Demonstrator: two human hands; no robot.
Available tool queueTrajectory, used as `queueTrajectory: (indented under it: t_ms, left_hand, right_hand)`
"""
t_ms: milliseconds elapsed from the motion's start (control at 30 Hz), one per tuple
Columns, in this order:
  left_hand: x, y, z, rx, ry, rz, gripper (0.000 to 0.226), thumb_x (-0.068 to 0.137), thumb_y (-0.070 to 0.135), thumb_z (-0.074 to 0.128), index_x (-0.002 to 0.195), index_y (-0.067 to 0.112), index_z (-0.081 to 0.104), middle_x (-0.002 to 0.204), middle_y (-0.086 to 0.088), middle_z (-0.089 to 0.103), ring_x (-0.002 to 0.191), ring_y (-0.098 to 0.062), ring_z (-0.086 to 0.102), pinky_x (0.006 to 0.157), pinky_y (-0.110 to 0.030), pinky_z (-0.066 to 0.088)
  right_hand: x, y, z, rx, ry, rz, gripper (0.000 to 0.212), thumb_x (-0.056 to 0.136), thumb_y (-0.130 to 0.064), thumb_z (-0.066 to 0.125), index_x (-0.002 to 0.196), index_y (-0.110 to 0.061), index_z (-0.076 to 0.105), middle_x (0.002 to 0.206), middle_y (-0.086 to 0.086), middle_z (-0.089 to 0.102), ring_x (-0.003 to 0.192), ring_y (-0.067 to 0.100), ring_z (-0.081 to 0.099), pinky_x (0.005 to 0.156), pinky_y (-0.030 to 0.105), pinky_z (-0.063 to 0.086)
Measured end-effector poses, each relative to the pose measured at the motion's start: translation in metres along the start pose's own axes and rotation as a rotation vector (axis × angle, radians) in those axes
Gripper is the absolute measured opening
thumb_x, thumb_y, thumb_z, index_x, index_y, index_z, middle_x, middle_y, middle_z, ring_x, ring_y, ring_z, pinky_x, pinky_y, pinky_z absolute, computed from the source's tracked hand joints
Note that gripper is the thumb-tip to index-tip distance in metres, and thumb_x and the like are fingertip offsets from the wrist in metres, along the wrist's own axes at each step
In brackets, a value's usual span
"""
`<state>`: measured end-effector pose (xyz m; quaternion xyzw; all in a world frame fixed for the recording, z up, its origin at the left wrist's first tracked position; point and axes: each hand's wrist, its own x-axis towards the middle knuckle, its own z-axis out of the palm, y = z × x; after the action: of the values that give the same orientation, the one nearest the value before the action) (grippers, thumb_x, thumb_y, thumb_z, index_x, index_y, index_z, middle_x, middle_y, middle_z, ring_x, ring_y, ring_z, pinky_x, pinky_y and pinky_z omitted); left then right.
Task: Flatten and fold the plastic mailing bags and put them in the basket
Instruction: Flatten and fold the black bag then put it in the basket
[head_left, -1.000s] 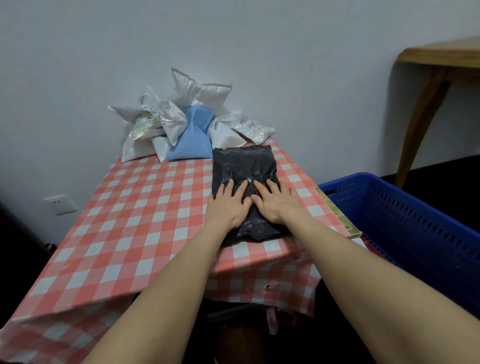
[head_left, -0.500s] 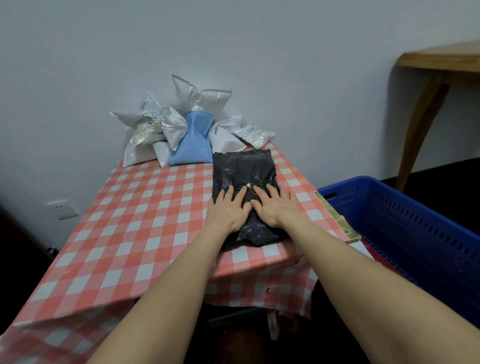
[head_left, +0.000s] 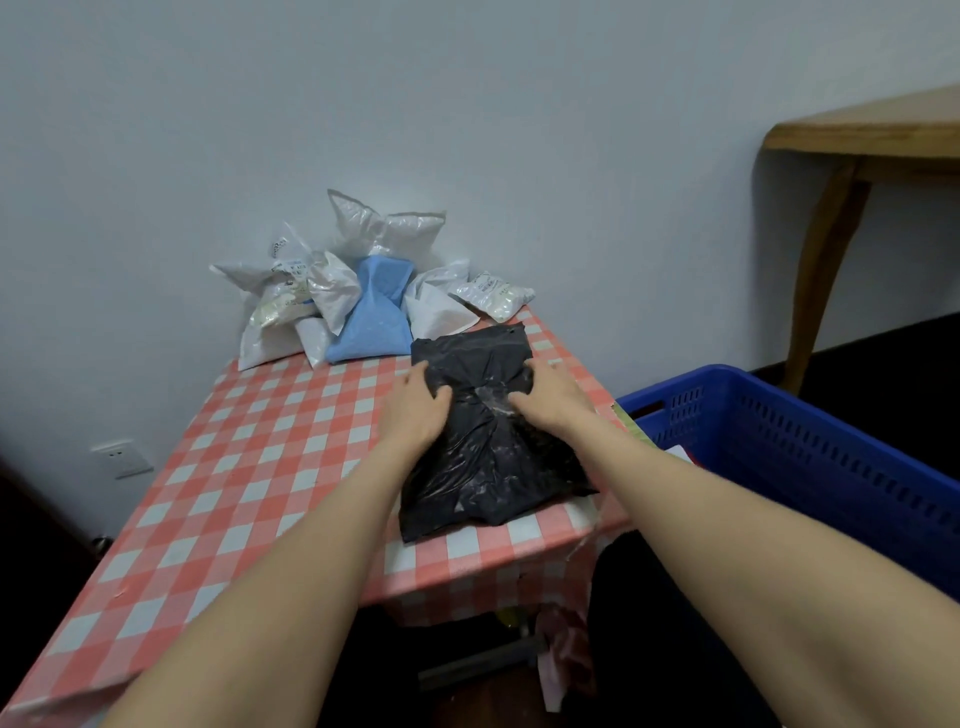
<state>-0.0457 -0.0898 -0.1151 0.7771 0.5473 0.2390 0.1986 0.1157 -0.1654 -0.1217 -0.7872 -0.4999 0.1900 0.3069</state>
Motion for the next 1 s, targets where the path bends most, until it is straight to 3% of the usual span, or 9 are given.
queueTrajectory:
  t_ms: [67, 167, 267, 433, 567, 700, 767, 867, 1000]
  left_hand:
    - [0.009, 0.002, -0.005, -0.035, -0.012, -0.162, 0.06, 0.091, 0.031, 0.051, 0.143, 0.008, 0.035, 0.143, -0.018, 0.042, 0.128, -0.036, 0.043, 0.107, -0.045, 0.037]
    - [0.016, 0.006, -0.005, -0.239, -0.088, -0.348, 0.048, 0.088, 0.027, 0.053, 0.129, 0.001, 0.051, 0.126, -0.019, 0.057, 0.112, -0.035, 0.055, 0.098, -0.043, 0.046]
    - [0.018, 0.013, -0.002, -0.404, -0.103, -0.414, 0.039, 0.086, 0.023, 0.056, 0.119, 0.002, 0.058, 0.109, -0.016, 0.062, 0.1, -0.032, 0.06, 0.081, -0.035, 0.047]
    - [0.028, 0.039, 0.004, -0.706, -0.175, -0.481, 0.049, 0.079, 0.026, 0.073, 0.12, 0.004, 0.059, 0.108, -0.012, 0.068, 0.089, -0.026, 0.067, 0.069, -0.031, 0.054]
    - [0.026, 0.081, 0.007, -0.749, -0.127, -0.37, 0.046, 0.081, 0.012, 0.073, 0.121, 0.005, 0.05, 0.104, -0.014, 0.063, 0.08, -0.024, 0.063, 0.064, -0.032, 0.053]
    - [0.029, 0.127, 0.027, -0.691, -0.127, -0.182, 0.075, 0.08, 0.004, 0.068, 0.144, 0.021, 0.032, 0.129, -0.009, 0.054, 0.109, -0.03, 0.059, 0.088, -0.033, 0.051]
    - [0.027, 0.151, 0.041, -0.647, -0.166, -0.104, 0.078, 0.081, -0.001, 0.061, 0.147, 0.028, 0.029, 0.138, -0.013, 0.048, 0.111, -0.034, 0.059, 0.077, -0.03, 0.047]
    - [0.02, 0.187, 0.068, -0.603, -0.259, -0.021, 0.072, 0.082, -0.012, 0.053, 0.143, 0.025, 0.039, 0.122, -0.008, 0.05, 0.083, -0.027, 0.057, 0.062, -0.03, 0.046]
    - [0.012, 0.222, 0.115, -0.485, -0.395, 0.022, 0.064, 0.082, -0.017, 0.051, 0.138, 0.014, 0.048, 0.131, -0.014, 0.052, 0.112, -0.032, 0.057, 0.091, -0.038, 0.051]
  right_hand:
    - [0.005, 0.005, -0.012, 0.074, 0.089, 0.112, 0.06, 0.085, -0.03, 0.06, 0.14, -0.014, 0.041, 0.141, 0.011, 0.043, 0.119, 0.031, 0.051, 0.089, 0.036, 0.048]
    - [0.009, 0.013, -0.021, 0.243, 0.038, 0.204, 0.066, 0.084, -0.03, 0.067, 0.139, -0.004, 0.04, 0.131, 0.013, 0.053, 0.11, 0.03, 0.057, 0.092, 0.042, 0.051]
    - [0.01, 0.016, -0.022, 0.435, -0.013, 0.22, 0.058, 0.083, -0.028, 0.072, 0.129, -0.001, 0.049, 0.108, 0.012, 0.059, 0.094, 0.027, 0.061, 0.09, 0.042, 0.053]
    - [0.019, 0.019, -0.034, 0.564, -0.034, 0.294, 0.037, 0.076, -0.024, 0.079, 0.099, -0.003, 0.058, 0.108, 0.012, 0.064, 0.1, 0.029, 0.062, 0.09, 0.038, 0.051]
    - [0.024, 0.031, -0.063, 0.652, 0.062, 0.353, 0.029, 0.08, -0.011, 0.076, 0.098, -0.001, 0.055, 0.095, 0.013, 0.06, 0.085, 0.028, 0.058, 0.074, 0.033, 0.046]
    - [0.026, 0.06, -0.099, 0.721, 0.197, 0.353, 0.034, 0.08, -0.004, 0.073, 0.113, -0.001, 0.065, 0.104, 0.013, 0.065, 0.091, 0.027, 0.062, 0.084, 0.035, 0.052]
    - [0.03, 0.084, -0.116, 0.717, 0.254, 0.356, 0.038, 0.079, -0.001, 0.07, 0.116, -0.008, 0.066, 0.11, 0.011, 0.067, 0.1, 0.029, 0.063, 0.092, 0.037, 0.052]
    - [0.027, 0.127, -0.14, 0.716, 0.328, 0.391, 0.04, 0.08, 0.004, 0.064, 0.116, -0.012, 0.069, 0.113, 0.01, 0.068, 0.101, 0.027, 0.064, 0.092, 0.036, 0.053]
    - [0.016, 0.18, -0.159, 0.748, 0.408, 0.483, 0.039, 0.084, 0.004, 0.061, 0.119, -0.012, 0.066, 0.115, 0.01, 0.066, 0.106, 0.027, 0.062, 0.094, 0.035, 0.052]
